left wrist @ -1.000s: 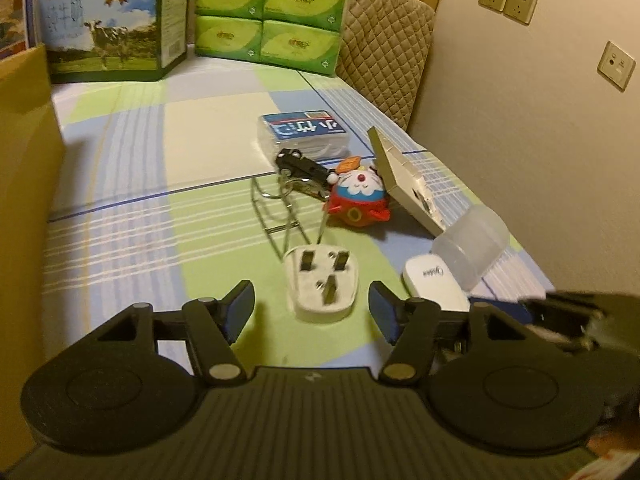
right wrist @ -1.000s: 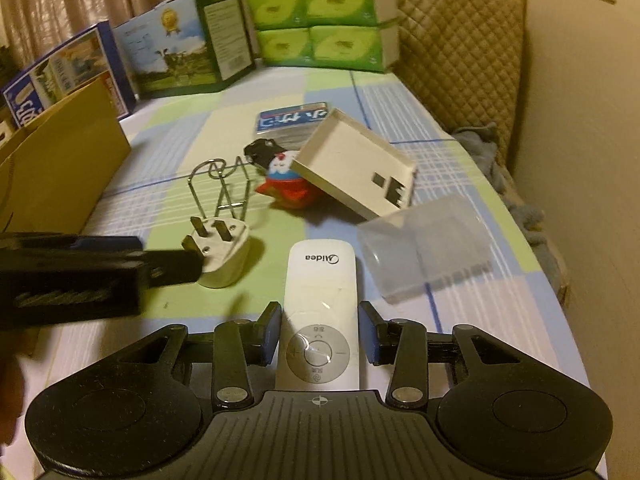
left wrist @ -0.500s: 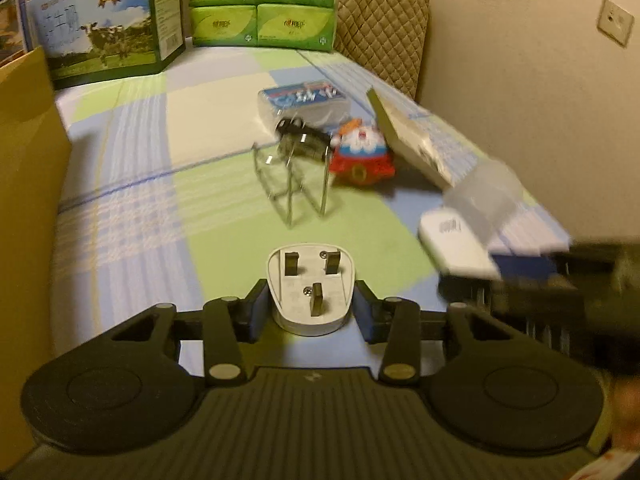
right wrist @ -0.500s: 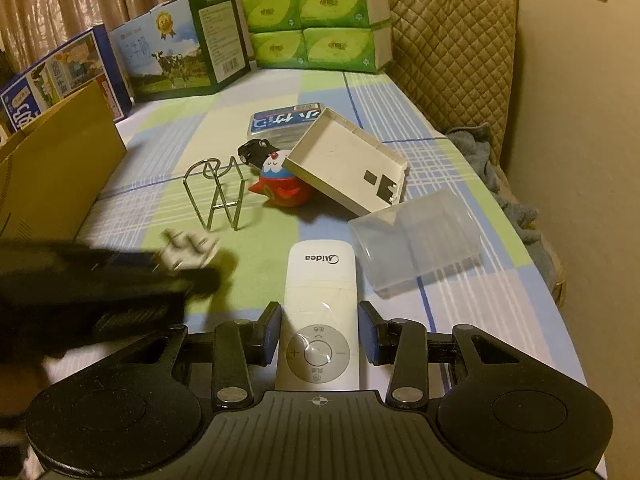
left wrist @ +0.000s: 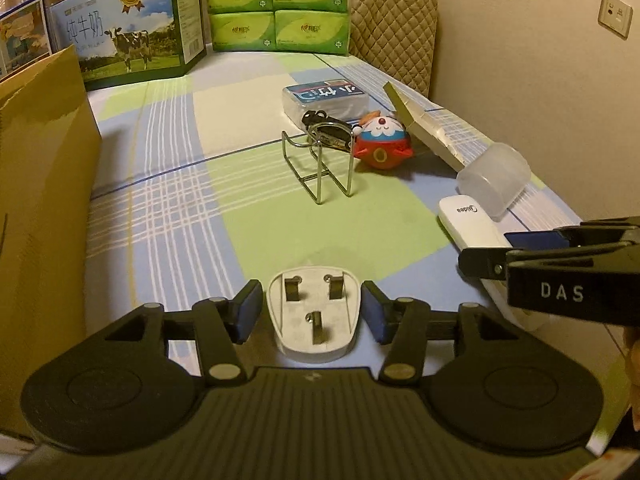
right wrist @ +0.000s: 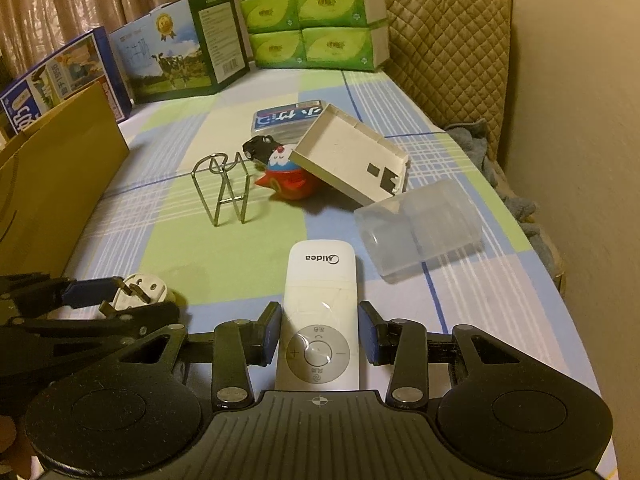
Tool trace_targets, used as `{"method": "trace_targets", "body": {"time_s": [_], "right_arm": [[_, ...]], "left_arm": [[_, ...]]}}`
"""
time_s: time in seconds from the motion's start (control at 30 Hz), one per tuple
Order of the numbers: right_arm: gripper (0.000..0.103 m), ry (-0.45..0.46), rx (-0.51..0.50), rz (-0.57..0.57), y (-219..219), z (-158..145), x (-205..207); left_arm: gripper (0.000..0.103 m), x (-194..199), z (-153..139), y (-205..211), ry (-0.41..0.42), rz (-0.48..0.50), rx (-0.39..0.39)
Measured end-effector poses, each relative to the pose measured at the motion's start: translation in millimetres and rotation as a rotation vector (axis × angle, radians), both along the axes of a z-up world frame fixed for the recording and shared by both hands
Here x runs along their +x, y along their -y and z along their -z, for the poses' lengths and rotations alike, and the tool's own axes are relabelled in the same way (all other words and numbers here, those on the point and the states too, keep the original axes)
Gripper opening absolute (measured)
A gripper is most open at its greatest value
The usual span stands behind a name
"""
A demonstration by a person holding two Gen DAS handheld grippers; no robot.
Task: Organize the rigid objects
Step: 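Grasp the white three-pin plug with the left tool while the right tool holds the remote, then carry the plug and remote into the cardboard box while opening both tools to release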
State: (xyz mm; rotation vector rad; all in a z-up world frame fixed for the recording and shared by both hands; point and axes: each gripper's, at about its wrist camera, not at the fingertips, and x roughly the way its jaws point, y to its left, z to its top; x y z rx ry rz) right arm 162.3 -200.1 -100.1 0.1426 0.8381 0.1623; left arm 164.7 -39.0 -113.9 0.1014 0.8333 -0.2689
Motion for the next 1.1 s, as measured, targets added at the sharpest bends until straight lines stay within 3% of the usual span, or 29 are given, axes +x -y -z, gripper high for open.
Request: {"method": "trace_targets", "body": {"time_s": [0.27, 0.6, 0.87, 1.1], "right_arm": [[0.038, 0.020, 0.002, 0.012, -1, -4, 0], [0.038, 0.080, 0.007, -0.018, -13, -25, -21], [0.038, 0.131, 0.021, -0.046, -24, -66, -43], [0.038, 0.213, 0.054, -0.121, -61, -116, -50]], "left_arm": [[0.043, -8, -9, -1, 0.002, -0.003, 0.008], [0.043, -29, -47, -17, 0.052, -0.031, -0.019], [0.043, -52, -99, -42, 0.127, -0.071, -0.058], [0.043, -70, -145, -76, 0.184, -0.113, -0.037]]}}
